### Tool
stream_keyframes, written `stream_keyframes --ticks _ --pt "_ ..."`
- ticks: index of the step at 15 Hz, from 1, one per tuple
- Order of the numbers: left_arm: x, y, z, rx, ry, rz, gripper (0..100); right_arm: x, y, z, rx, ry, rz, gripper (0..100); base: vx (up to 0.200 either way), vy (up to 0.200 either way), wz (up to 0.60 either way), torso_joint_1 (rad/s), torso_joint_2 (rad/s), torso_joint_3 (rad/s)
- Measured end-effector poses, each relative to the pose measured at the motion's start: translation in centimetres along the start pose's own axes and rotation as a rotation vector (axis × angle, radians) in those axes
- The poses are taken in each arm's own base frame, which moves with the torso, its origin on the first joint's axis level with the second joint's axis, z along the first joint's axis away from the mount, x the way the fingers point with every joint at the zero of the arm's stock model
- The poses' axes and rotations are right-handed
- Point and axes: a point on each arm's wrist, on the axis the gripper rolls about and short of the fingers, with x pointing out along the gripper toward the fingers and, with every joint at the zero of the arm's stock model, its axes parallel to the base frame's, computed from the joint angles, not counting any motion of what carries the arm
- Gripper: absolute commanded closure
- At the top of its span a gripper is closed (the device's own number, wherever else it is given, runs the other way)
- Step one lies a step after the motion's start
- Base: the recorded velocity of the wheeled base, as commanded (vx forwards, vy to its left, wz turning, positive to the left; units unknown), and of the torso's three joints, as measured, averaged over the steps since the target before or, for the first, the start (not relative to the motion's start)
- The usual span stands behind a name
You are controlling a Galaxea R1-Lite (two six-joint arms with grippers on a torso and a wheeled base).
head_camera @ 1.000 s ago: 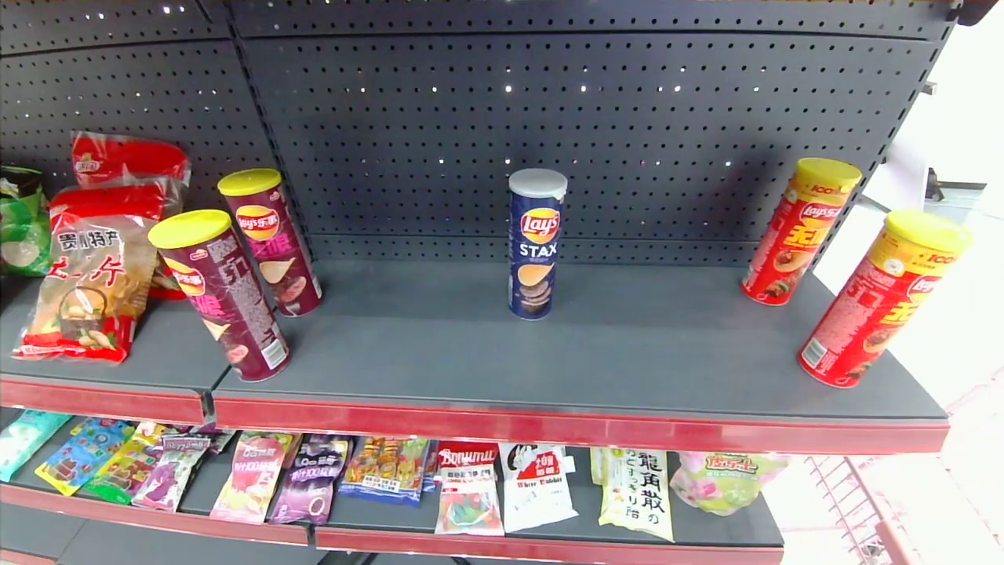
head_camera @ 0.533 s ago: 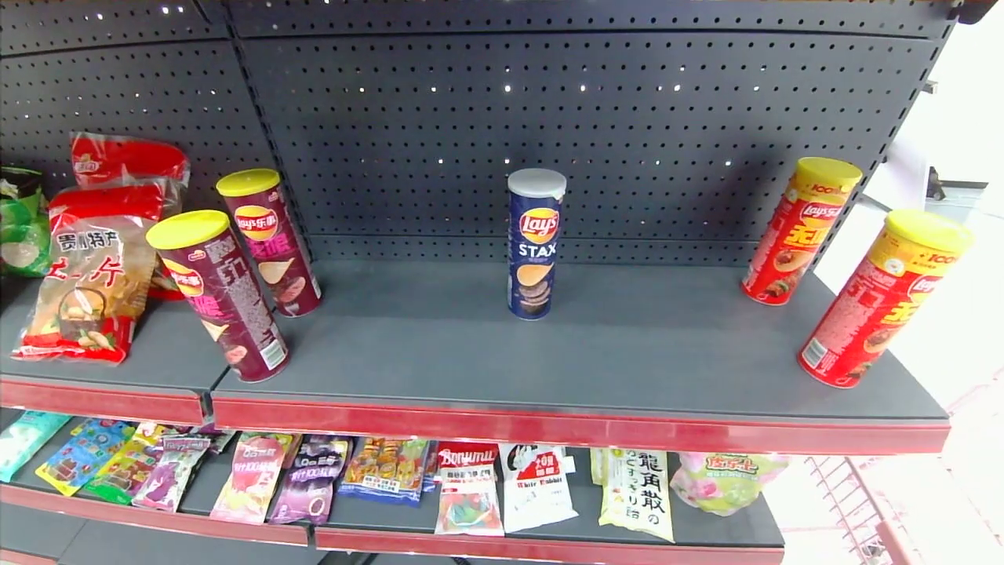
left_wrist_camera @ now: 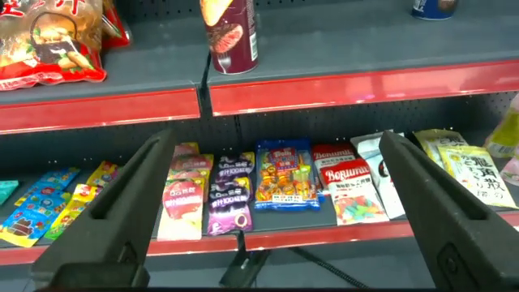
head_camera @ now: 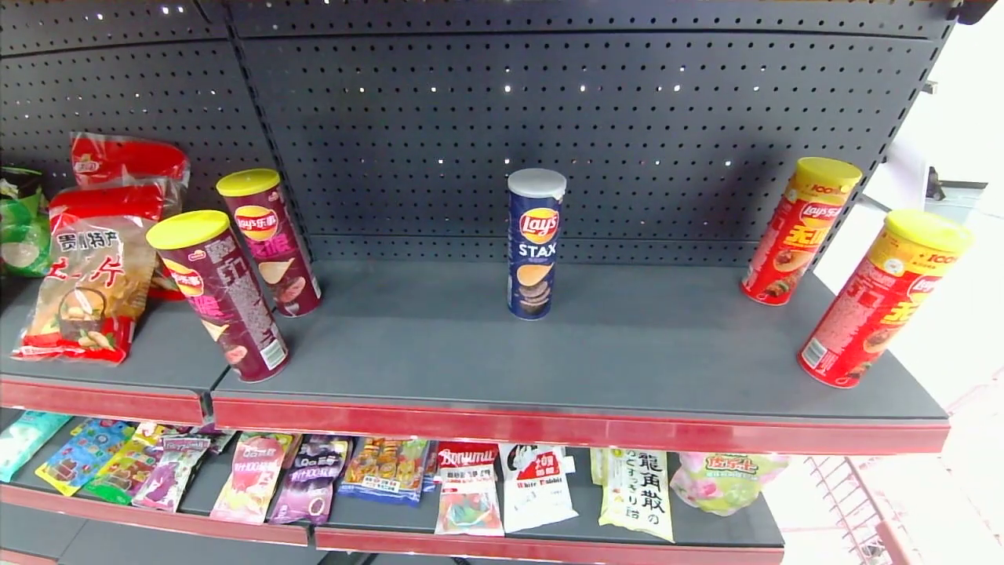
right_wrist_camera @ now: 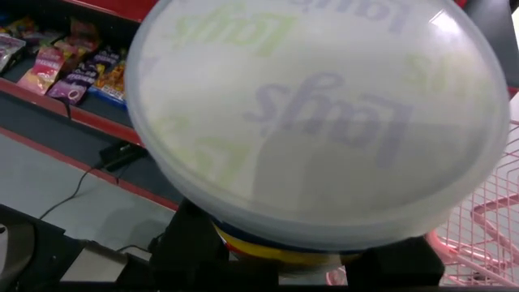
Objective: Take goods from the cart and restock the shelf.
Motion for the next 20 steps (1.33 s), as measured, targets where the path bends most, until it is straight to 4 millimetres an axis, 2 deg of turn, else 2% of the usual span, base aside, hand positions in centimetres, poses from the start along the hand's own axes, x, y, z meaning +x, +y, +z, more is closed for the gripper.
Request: stream_keyframes --ticks 3,13,15,16,17,19,20 --pt "0.0 0.0 0.0 0.001 0.000 0.000 0 0.0 0.0 0.0 0.000 0.000 0.001 100 0.200 0.000 0.00 -0.004 0.00 0.004" --pt "0.0 0.0 0.1 -0.035 -0.004 0.005 0 0.0 0.0 0.0 0.000 0.001 0.001 100 0.000 0.000 0.00 0.000 0.00 0.000" --pt "-0.4 0.1 2.6 -0.065 -0.063 -0.029 0 0.0 0.0 0.0 0.000 0.000 0.002 100 0.000 0.000 0.00 0.000 0.00 0.000" --pt "-0.6 0.3 5.1 -0.093 -0.101 -0.045 0 0.0 0.0 -0.1 -0.001 0.000 0.007 100 0.000 0.000 0.00 0.000 0.00 0.000" --pt "-0.6 0.5 8.3 -0.116 -0.138 -0.073 0 0.0 0.0 -0.1 -0.002 -0.003 0.013 100 0.000 0.000 0.00 0.000 0.00 0.000" --pt "1.4 0.9 13.9 -0.103 -0.137 -0.201 0 -0.1 0.0 -0.1 -0.003 -0.009 0.016 100 0.000 0.000 0.00 0.000 0.00 0.000" --pt "3.3 0.9 15.8 -0.076 -0.101 -0.330 0 -0.1 0.0 -0.1 -0.004 -0.012 0.018 100 0.000 0.000 0.00 0.000 0.00 0.000"
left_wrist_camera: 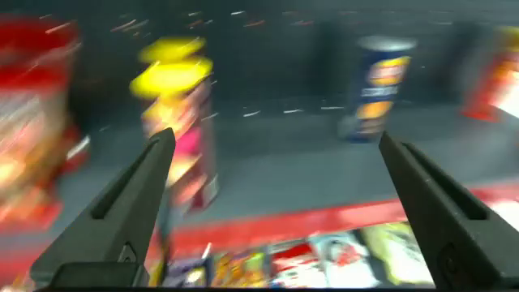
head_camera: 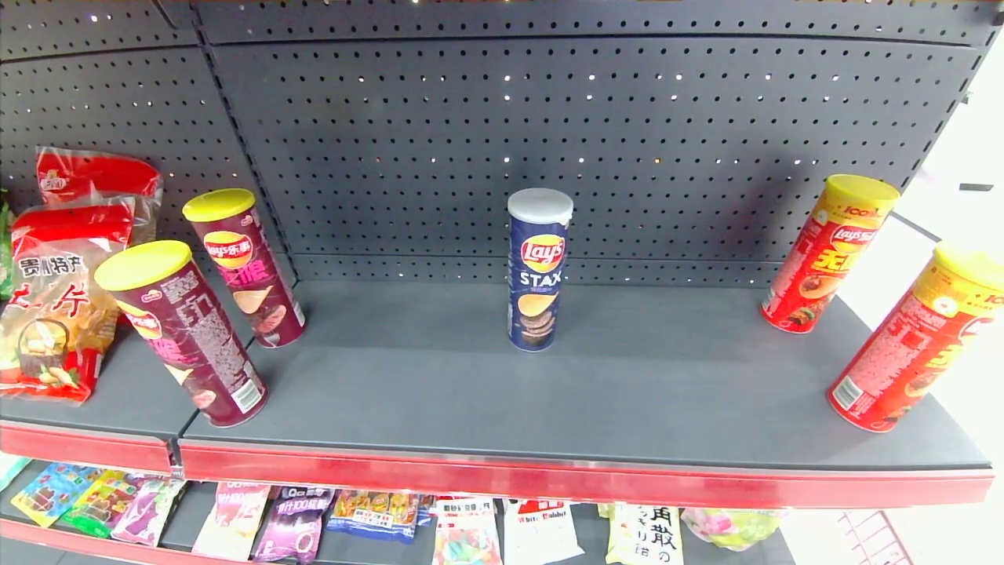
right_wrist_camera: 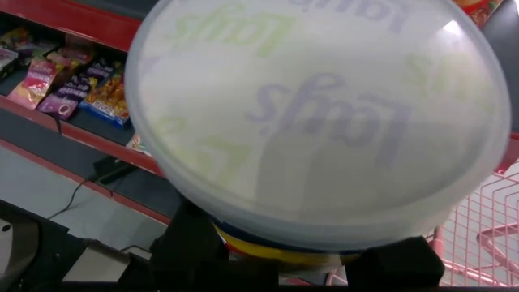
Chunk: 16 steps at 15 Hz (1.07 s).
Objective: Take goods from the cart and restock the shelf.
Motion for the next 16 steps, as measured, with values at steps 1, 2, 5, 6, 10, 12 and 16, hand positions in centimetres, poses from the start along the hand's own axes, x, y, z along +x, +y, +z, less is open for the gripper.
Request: stream_keyframes --ticks 1,2,5,6,10,12,16 --pt "2.2 0.4 0.6 0.006 0.057 -0.134 0 0.0 0.0 0.0 -0.001 -0.003 0.001 100 0.000 0.000 0.00 0.000 0.00 0.000" --pt "4.6 0.7 0.9 0.004 0.118 -0.271 0 0.0 0.0 0.0 -0.001 -0.005 0.003 100 0.000 0.000 0.00 0.000 0.00 0.000" --pt "11.1 0.9 0.0 0.005 0.241 -0.496 0 -0.1 0.0 0.0 -0.002 -0.011 0.006 100 0.000 0.000 0.00 0.000 0.00 0.000" --pt "13.3 0.9 -0.4 0.019 0.253 -0.531 0 -0.1 0.0 -0.1 -0.002 -0.014 0.006 100 0.000 0.000 0.00 0.000 0.00 0.000" --pt "21.9 0.8 -2.8 0.053 0.260 -0.596 0 -0.2 0.0 -0.1 -0.002 -0.019 0.006 100 0.000 0.000 0.00 0.000 0.00 0.000" --pt "25.8 0.3 -3.5 0.062 0.250 -0.625 0 -0.2 0.0 -0.1 -0.002 -0.020 0.006 100 0.000 0.000 0.00 0.000 0.00 0.000" --pt "31.5 -0.9 -5.0 0.065 0.253 -0.670 0 -0.2 0.0 -0.1 0.000 -0.020 0.006 100 0.000 0.000 0.00 0.000 0.00 0.000"
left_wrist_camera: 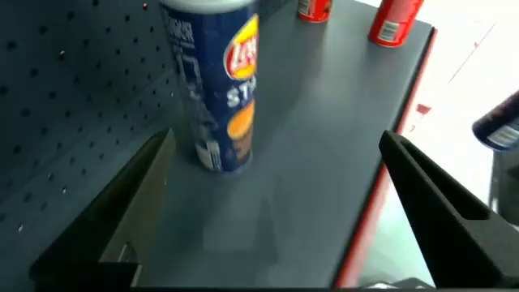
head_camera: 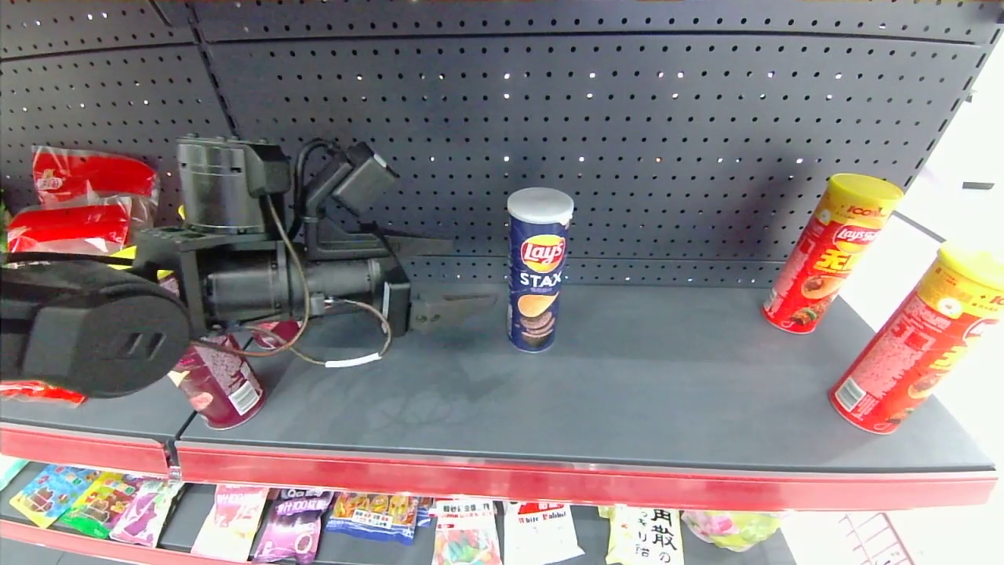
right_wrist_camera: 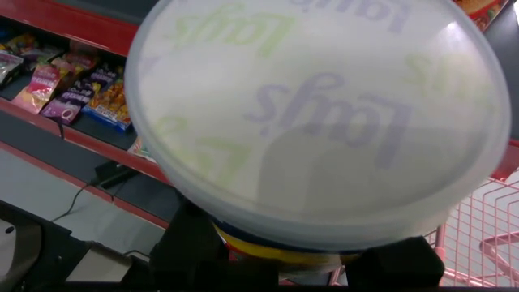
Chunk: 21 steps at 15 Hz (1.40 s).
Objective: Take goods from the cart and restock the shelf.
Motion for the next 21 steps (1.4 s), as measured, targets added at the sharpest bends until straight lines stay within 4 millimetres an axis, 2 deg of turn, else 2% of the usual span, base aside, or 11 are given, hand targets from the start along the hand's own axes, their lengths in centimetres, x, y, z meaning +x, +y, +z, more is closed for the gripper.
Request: stream_keyframes --ticks 6,10,14,21 --pt "4.7 3.1 0.2 0.020 -0.026 -0.004 0 0.0 0.0 0.0 0.002 0.000 -0.001 100 0.000 0.000 0.00 0.000 0.00 0.000" --pt "6.7 3.2 -0.2 0.018 -0.022 -0.024 0 0.0 0.0 0.0 0.005 -0.001 -0.002 100 0.000 0.000 0.00 0.000 0.00 0.000" --pt "7.5 2.9 -0.6 0.015 -0.012 -0.033 0 0.0 0.0 0.0 0.008 -0.001 -0.006 100 0.000 0.000 0.00 0.000 0.00 0.000" --pt "7.6 3.0 -0.6 0.016 -0.014 -0.029 0 0.0 0.0 0.0 0.009 -0.001 -0.006 100 0.000 0.000 0.00 0.000 0.00 0.000"
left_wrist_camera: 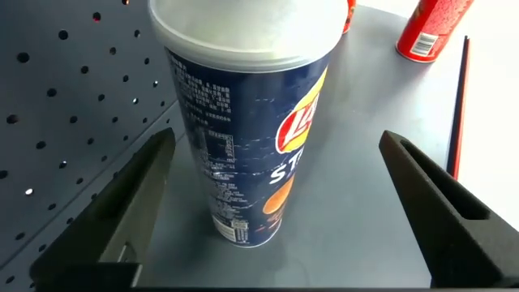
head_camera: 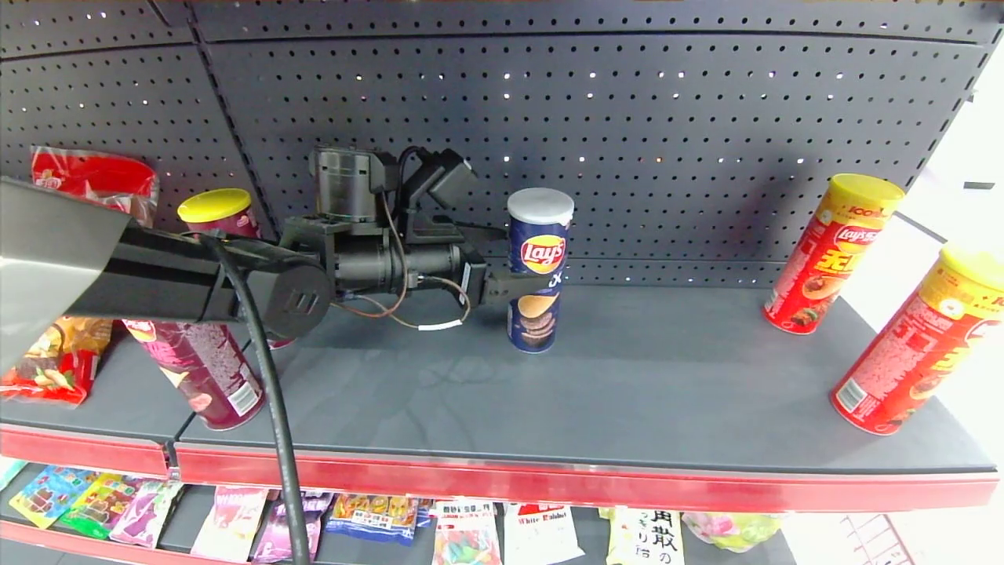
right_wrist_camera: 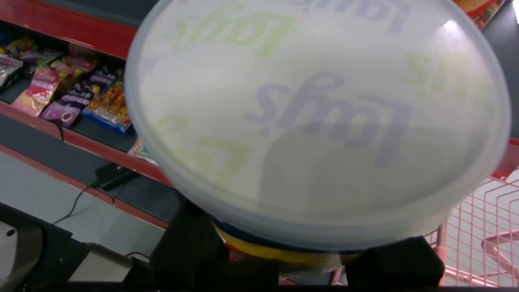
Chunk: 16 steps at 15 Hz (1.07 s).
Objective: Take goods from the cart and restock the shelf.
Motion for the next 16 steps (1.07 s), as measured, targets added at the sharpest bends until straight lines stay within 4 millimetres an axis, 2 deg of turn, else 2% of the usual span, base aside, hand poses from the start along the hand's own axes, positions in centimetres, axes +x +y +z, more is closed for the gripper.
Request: stream_keyframes --ticks 7,16 --pt "0.6 0.3 0.2 0.008 -0.007 0.010 0 0.0 0.0 0.0 0.002 0.000 0.000 100 0.000 0.000 0.00 0.000 0.00 0.000" --pt "3.3 0.9 0.5 0.023 -0.028 0.041 0 0.0 0.0 0.0 0.001 -0.005 0.000 100 0.000 0.000 0.00 0.000 0.00 0.000"
